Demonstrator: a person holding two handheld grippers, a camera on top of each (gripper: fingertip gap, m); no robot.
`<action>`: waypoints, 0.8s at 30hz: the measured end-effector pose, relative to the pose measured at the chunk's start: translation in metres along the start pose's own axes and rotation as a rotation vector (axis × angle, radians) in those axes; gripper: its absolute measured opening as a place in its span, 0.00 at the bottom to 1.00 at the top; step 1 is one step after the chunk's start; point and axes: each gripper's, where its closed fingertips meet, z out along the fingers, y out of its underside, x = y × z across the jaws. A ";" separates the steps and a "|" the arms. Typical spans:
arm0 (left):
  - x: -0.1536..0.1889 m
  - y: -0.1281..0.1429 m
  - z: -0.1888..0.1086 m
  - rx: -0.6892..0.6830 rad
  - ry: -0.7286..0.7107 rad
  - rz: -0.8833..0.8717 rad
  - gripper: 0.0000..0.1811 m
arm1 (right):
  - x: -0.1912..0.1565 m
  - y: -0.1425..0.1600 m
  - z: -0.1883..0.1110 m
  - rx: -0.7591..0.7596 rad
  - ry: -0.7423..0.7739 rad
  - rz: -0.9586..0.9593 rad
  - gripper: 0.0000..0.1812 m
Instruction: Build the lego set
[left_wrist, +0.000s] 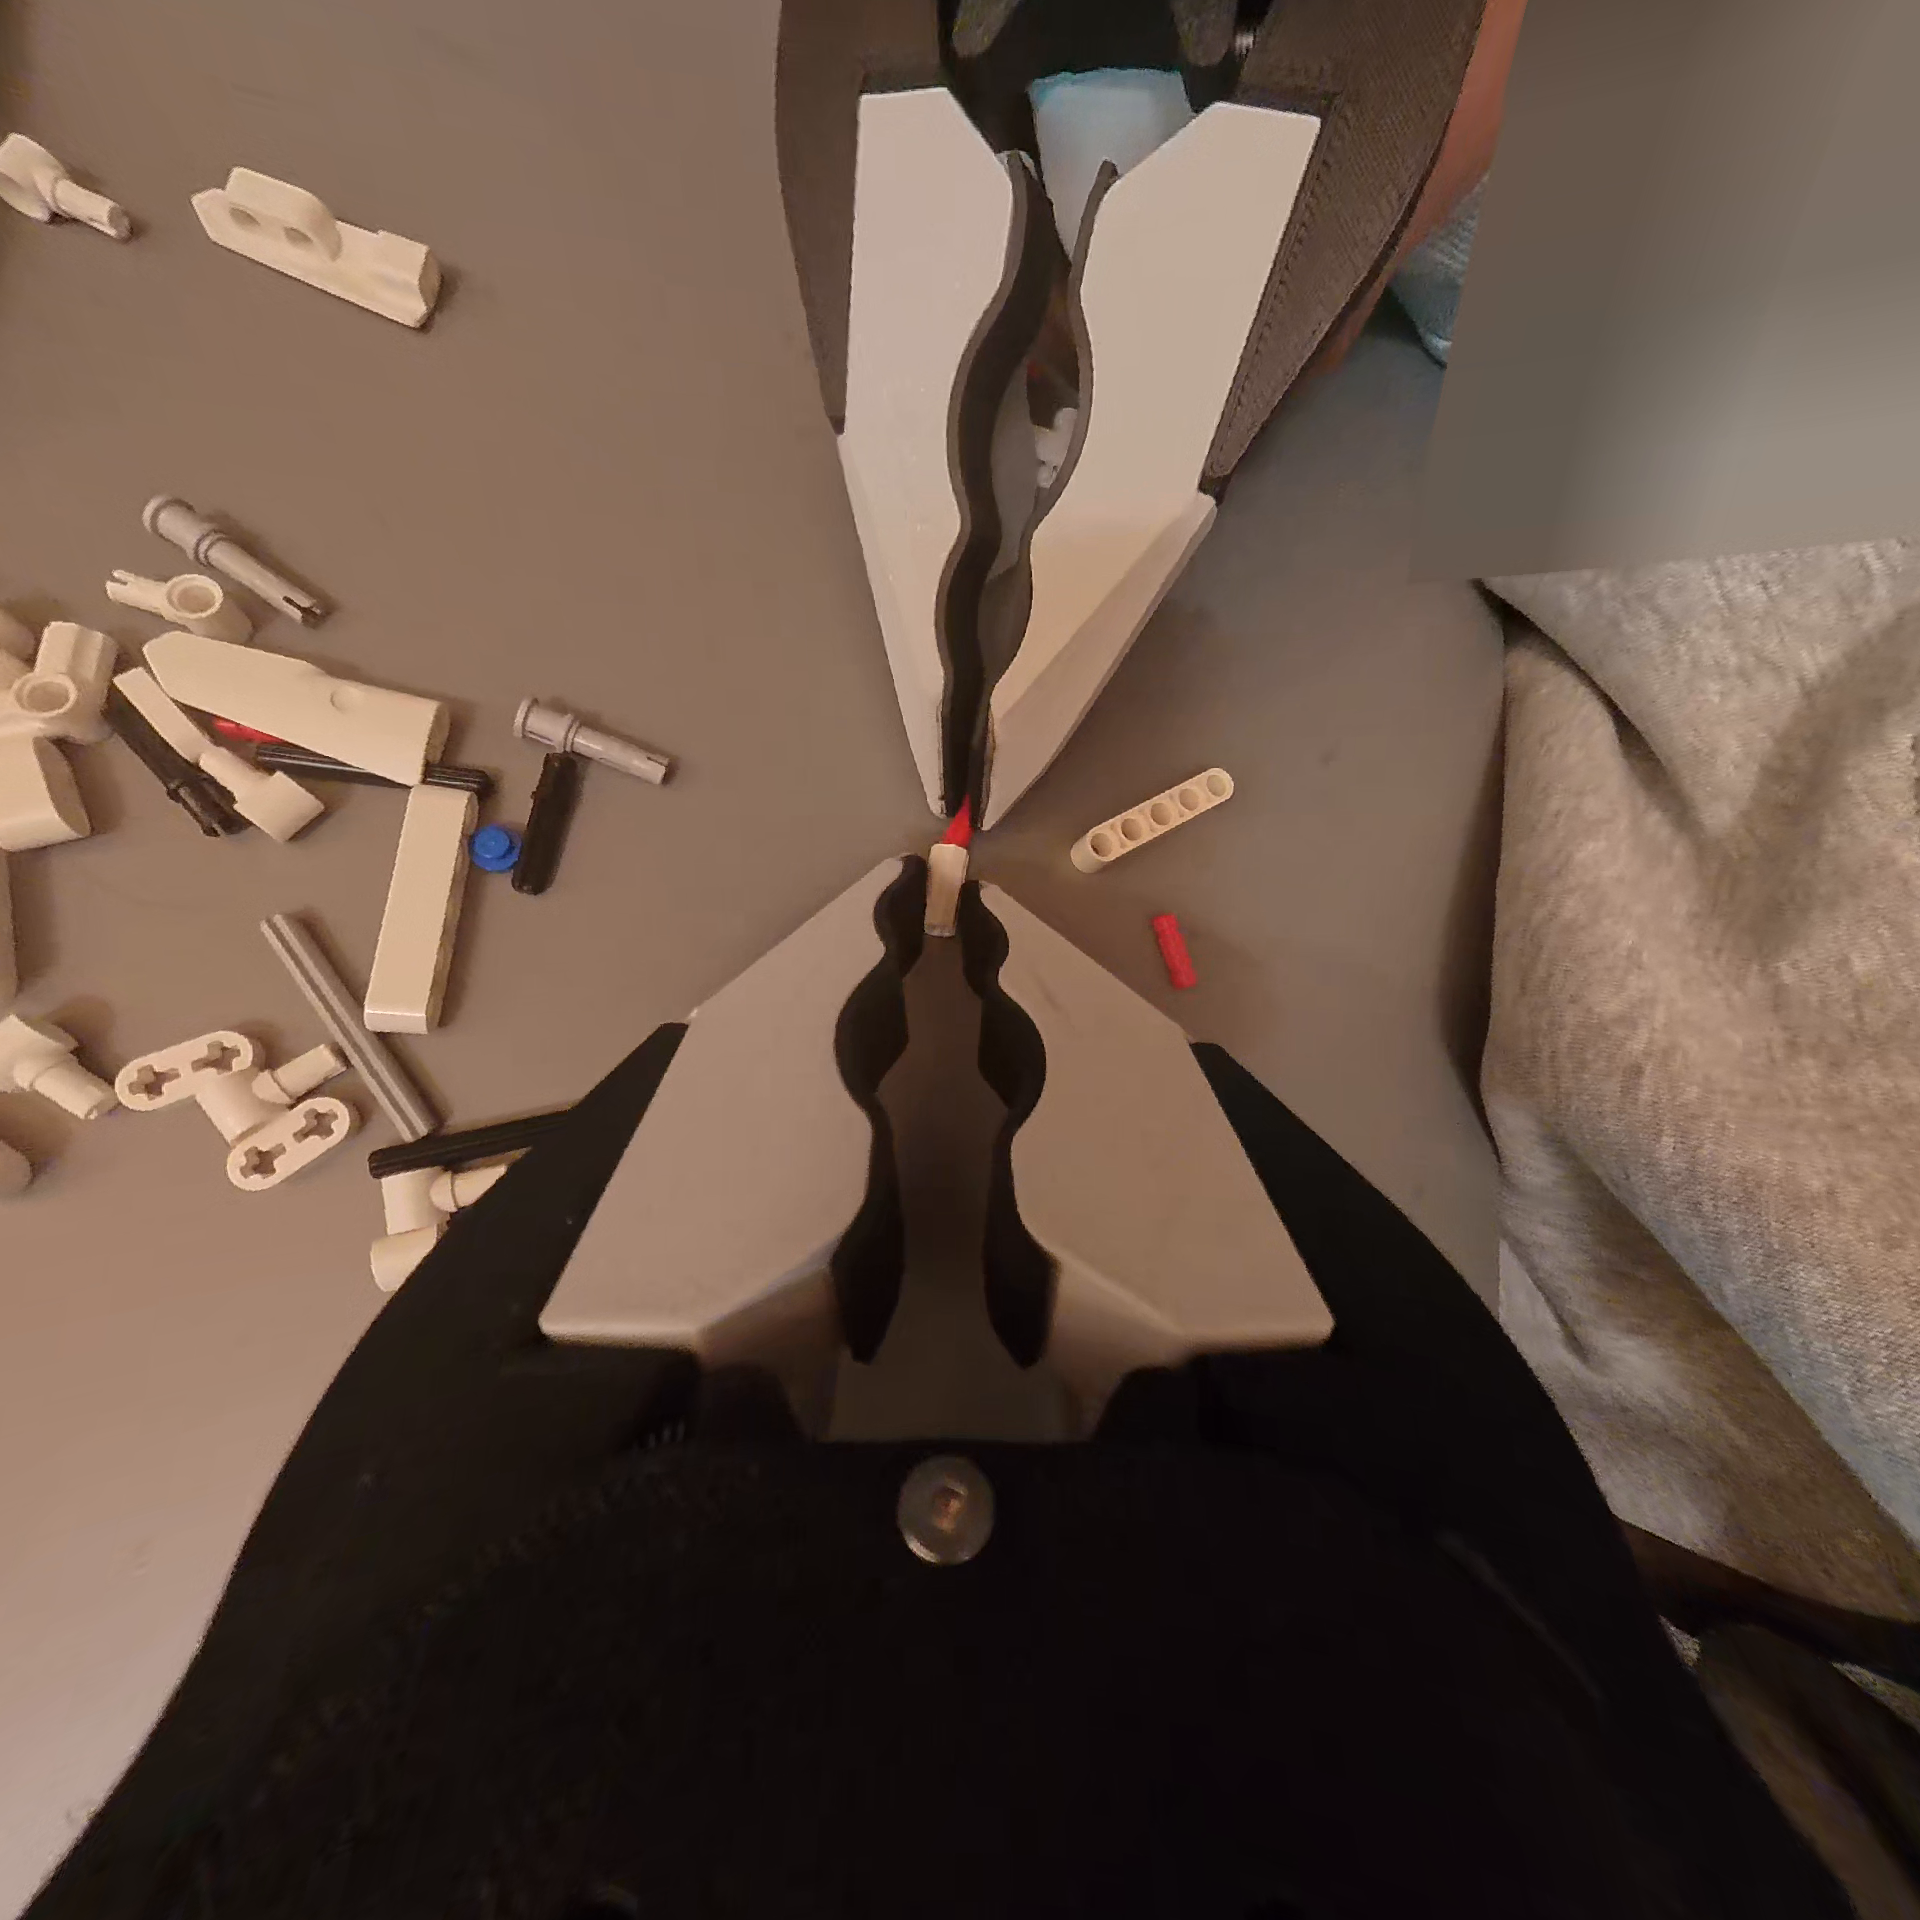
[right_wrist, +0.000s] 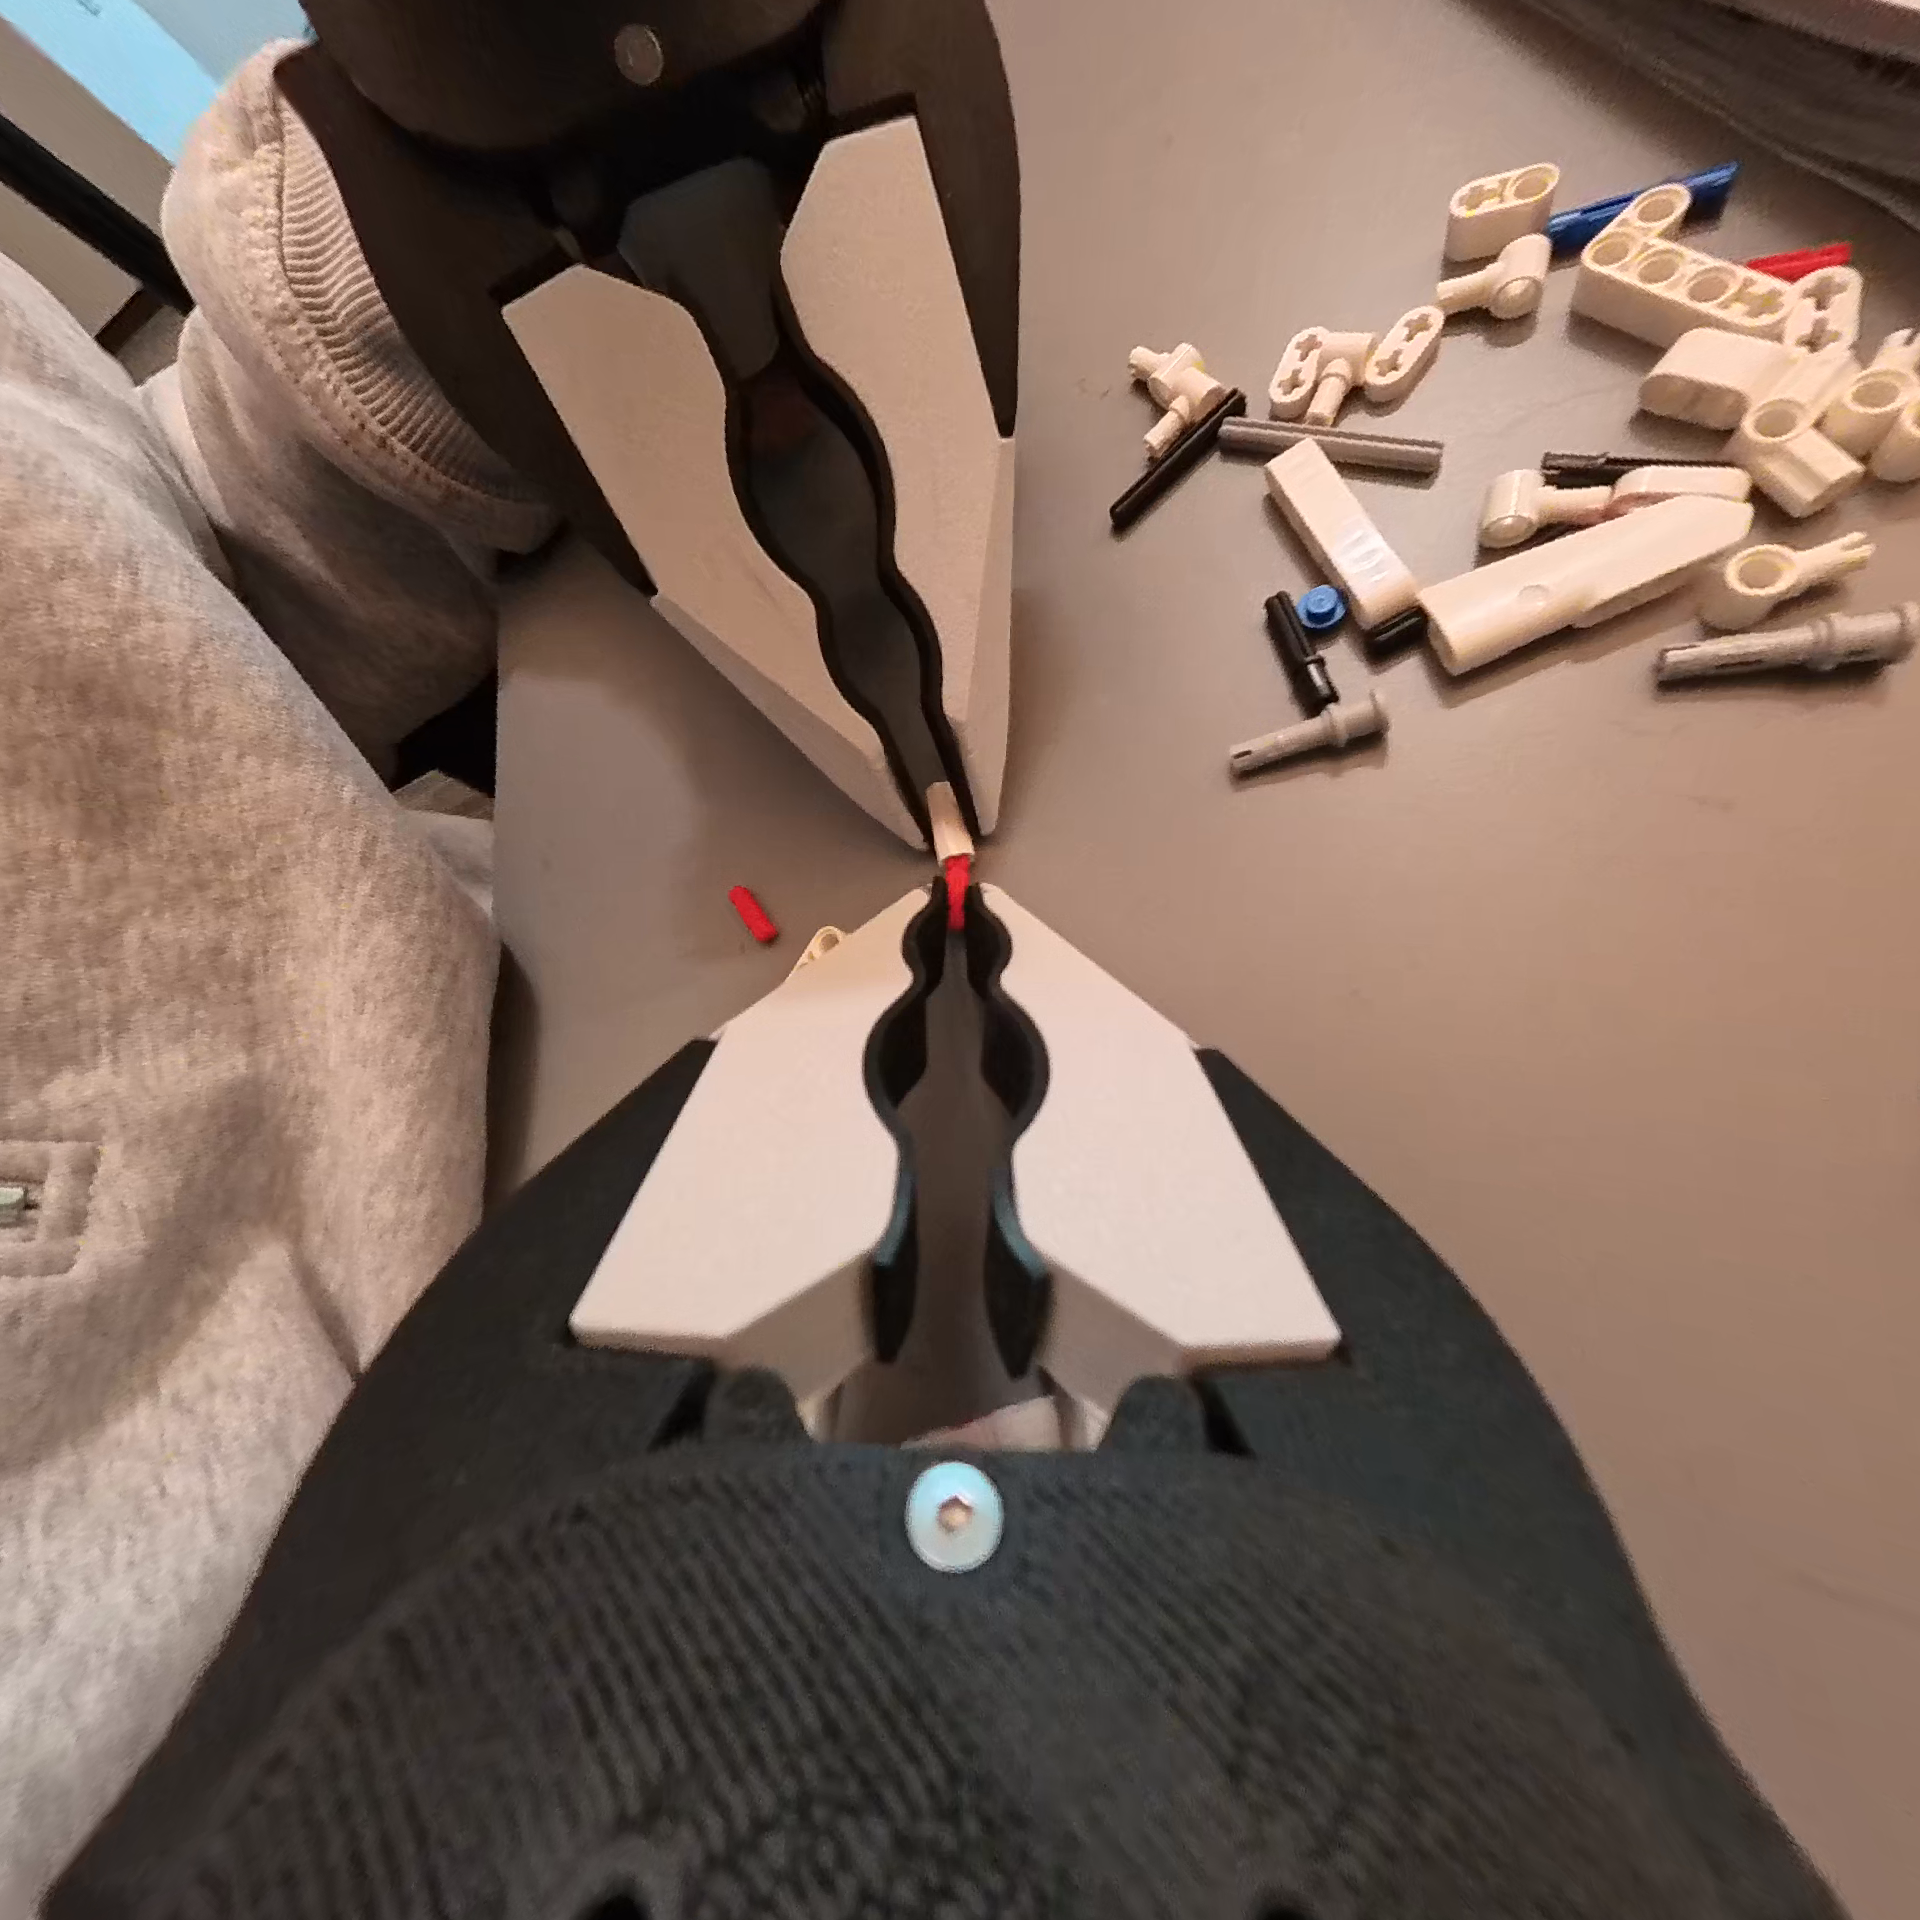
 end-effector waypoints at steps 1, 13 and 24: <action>0.000 0.000 0.000 0.000 0.004 0.000 0.03 | 0.000 0.000 0.000 -0.008 -0.020 0.003 0.01; 0.006 0.001 0.001 -0.010 0.062 0.005 0.03 | -0.005 0.002 0.001 -0.083 -0.152 0.011 0.00; 0.005 0.001 0.001 -0.012 0.061 0.005 0.03 | -0.005 0.001 0.003 -0.086 -0.175 0.078 0.00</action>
